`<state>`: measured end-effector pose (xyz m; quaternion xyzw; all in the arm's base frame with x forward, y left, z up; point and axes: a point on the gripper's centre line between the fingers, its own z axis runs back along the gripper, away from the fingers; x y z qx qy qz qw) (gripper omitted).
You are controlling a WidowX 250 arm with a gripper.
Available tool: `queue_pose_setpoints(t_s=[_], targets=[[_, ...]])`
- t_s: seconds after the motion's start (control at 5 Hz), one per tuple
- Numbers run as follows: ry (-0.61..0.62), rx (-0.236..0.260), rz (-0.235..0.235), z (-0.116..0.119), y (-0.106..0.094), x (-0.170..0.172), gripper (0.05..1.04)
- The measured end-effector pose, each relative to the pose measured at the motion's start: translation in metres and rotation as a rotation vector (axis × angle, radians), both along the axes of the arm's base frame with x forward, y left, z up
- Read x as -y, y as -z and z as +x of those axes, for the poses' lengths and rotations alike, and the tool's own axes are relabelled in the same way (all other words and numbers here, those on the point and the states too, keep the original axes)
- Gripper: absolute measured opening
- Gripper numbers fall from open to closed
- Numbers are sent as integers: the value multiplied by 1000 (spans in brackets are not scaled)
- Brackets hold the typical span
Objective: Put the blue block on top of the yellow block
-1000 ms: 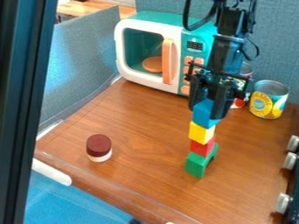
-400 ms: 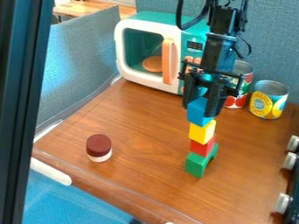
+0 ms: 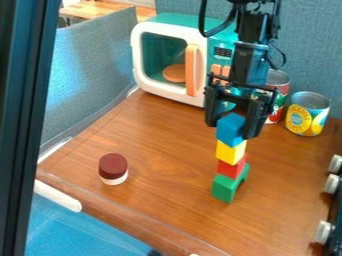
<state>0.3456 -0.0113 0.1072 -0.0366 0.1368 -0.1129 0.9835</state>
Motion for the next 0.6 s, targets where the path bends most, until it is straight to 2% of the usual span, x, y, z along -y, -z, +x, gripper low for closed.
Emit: queue_pose_setpoints(t_s=[0.2, 0.6], targets=[[-13, -7, -3, -2, 1, 0, 1001], [-109, 131, -13, -6, -59, -31, 1001]])
